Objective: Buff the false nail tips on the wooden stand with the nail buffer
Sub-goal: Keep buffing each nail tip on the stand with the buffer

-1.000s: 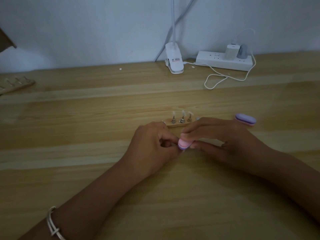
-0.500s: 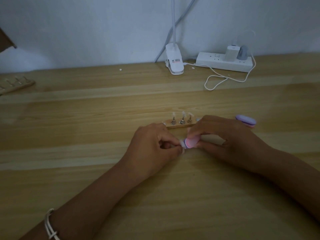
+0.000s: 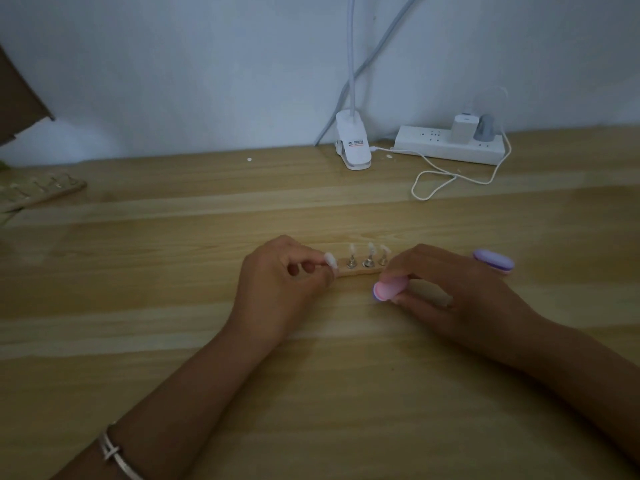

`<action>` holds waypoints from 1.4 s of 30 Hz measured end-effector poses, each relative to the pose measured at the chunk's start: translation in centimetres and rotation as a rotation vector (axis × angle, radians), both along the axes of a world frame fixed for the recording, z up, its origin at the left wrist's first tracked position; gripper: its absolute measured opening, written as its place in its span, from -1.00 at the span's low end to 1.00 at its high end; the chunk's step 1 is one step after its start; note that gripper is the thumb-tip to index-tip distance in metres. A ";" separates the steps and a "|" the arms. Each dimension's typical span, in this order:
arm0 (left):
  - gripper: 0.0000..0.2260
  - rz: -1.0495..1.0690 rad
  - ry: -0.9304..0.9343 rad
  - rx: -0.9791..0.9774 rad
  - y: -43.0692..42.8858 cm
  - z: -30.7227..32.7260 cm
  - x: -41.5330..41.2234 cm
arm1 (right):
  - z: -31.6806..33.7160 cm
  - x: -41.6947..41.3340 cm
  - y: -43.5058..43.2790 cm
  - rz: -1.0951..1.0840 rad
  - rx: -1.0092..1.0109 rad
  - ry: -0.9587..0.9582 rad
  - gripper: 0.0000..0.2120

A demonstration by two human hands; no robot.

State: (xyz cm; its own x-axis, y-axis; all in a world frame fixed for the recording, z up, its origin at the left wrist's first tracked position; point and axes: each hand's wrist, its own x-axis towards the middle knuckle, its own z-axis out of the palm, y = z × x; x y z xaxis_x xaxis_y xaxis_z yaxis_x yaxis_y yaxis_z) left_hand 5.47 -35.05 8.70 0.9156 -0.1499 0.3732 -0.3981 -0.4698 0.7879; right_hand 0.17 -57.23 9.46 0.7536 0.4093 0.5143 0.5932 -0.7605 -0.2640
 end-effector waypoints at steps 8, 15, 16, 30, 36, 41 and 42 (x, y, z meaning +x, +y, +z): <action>-0.88 0.048 0.042 0.020 -0.4 -0.9 1.6 | -1.0 0.6 -0.1 0.062 0.086 0.124 -0.75; -0.82 0.041 0.069 0.094 -0.2 -0.3 1.4 | -1.2 0.7 -0.2 0.102 0.106 0.147 -0.77; -0.77 0.057 0.050 0.143 -0.2 0.0 1.3 | -1.2 0.8 -0.3 0.106 0.106 0.150 -0.77; -0.93 0.080 -0.310 0.319 -0.5 0.3 0.9 | -1.5 0.9 -0.2 0.132 0.120 0.153 -0.77; -0.94 0.031 -0.215 0.166 -0.4 0.1 0.9 | -1.5 0.8 -0.1 0.112 0.121 0.155 -0.76; -0.91 -0.009 -0.089 0.014 -0.4 0.1 0.9 | -1.7 0.9 -0.1 0.121 0.135 0.141 -0.78; -0.91 -0.012 -0.073 -0.005 -0.4 0.1 0.9 | -1.7 0.9 -0.1 0.121 0.133 0.139 -0.77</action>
